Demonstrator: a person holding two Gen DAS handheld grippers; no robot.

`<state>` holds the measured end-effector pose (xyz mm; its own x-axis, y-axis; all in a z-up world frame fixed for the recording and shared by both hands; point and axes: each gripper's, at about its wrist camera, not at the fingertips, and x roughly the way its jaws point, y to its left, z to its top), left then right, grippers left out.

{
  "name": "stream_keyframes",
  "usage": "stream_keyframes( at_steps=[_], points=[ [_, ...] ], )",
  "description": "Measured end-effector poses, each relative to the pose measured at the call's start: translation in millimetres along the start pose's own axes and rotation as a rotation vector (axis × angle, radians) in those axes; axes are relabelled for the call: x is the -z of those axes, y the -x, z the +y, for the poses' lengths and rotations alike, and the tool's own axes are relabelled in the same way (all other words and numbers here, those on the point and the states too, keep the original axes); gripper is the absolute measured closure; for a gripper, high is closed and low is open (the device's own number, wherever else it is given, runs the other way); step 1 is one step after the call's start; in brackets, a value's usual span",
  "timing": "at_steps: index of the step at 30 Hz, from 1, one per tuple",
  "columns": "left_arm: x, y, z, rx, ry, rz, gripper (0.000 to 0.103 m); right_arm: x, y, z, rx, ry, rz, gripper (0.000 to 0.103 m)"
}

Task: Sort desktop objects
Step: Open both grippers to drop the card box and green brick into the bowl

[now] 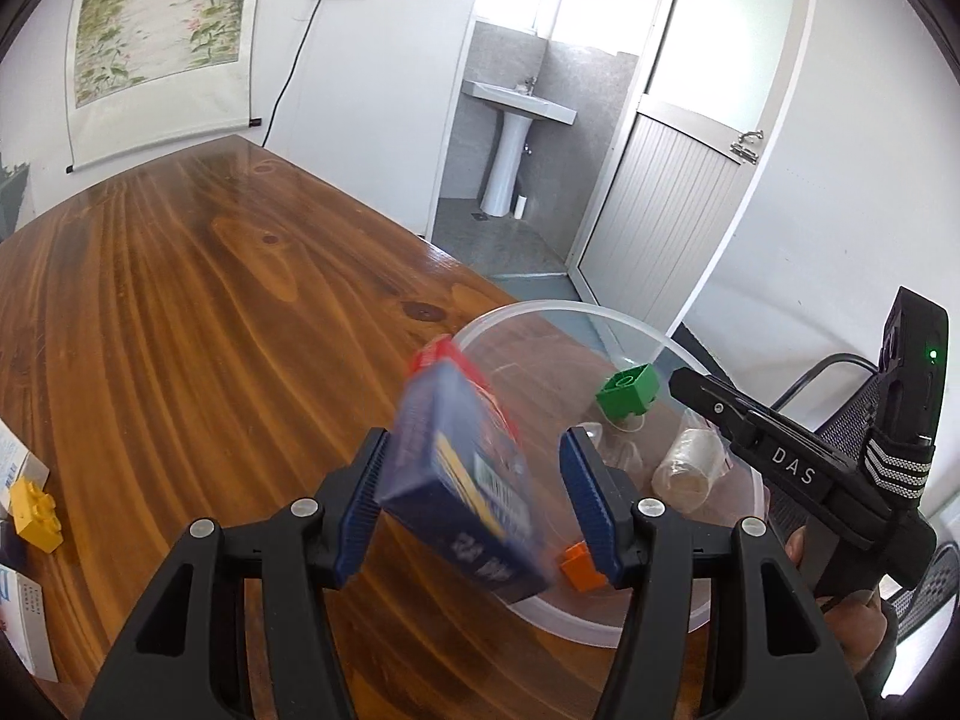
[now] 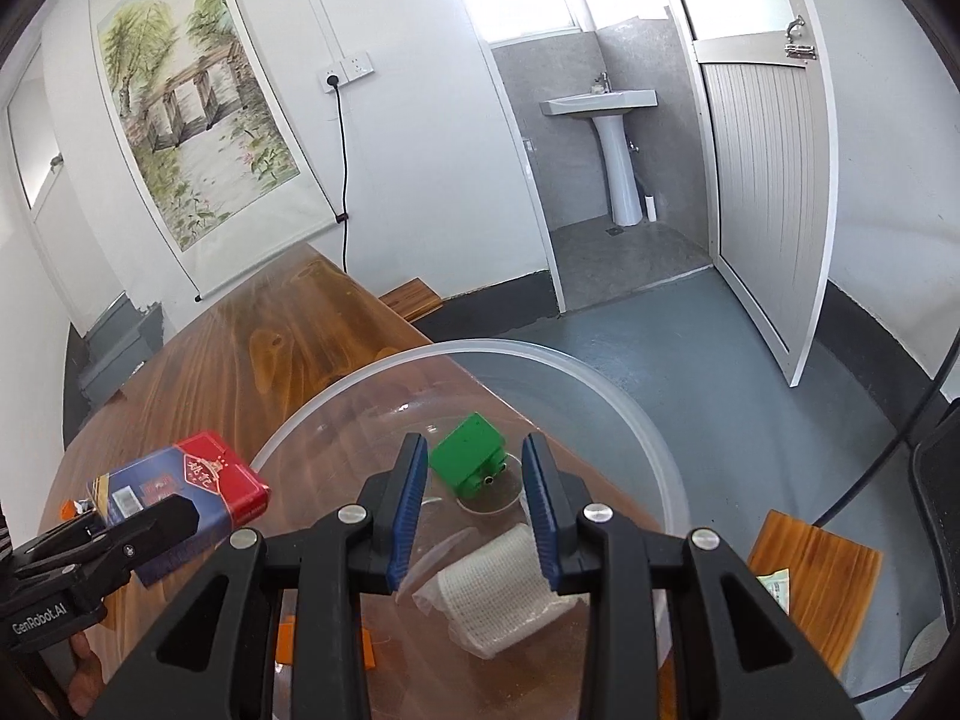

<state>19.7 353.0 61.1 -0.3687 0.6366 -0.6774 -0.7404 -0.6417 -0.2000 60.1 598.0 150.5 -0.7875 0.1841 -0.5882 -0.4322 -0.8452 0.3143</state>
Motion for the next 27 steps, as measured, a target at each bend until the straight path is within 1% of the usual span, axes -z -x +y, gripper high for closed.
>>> stream_keyframes(
  at_steps=[2,4,5,10,17,18,22,27],
  points=[
    [-1.1,-2.6,-5.2,0.015,-0.013,0.005,0.038,-0.1,1.6,-2.1,0.002,-0.007,-0.005,0.067],
    [-0.1,-2.3,-6.7,0.025,-0.018,0.000,0.028,0.5,4.1,-1.6,0.003,-0.011,-0.013,0.067],
    [0.4,-1.3,-6.6,0.026,-0.021,-0.006,0.027,0.2,4.9,-1.7,0.003,-0.012,-0.017,0.067],
    [0.6,1.0,0.4,-0.002,-0.012,-0.015,0.027,1.3,4.4,3.5,-0.011,-0.010,-0.018,0.067],
    [4.0,7.5,7.9,-0.085,-0.004,-0.036,0.027,2.9,3.7,15.9,-0.042,0.011,-0.016,0.065],
    [4.0,9.6,10.2,-0.091,0.000,-0.040,0.027,3.5,3.2,18.7,-0.048,0.015,-0.014,0.064],
    [4.1,23.3,22.0,-0.122,0.024,-0.064,0.020,5.5,1.4,31.7,-0.072,0.042,-0.006,0.062],
    [6.3,44.3,40.8,-0.173,0.045,-0.105,0.020,8.9,2.6,53.9,-0.106,0.088,-0.006,0.062]
  ],
)
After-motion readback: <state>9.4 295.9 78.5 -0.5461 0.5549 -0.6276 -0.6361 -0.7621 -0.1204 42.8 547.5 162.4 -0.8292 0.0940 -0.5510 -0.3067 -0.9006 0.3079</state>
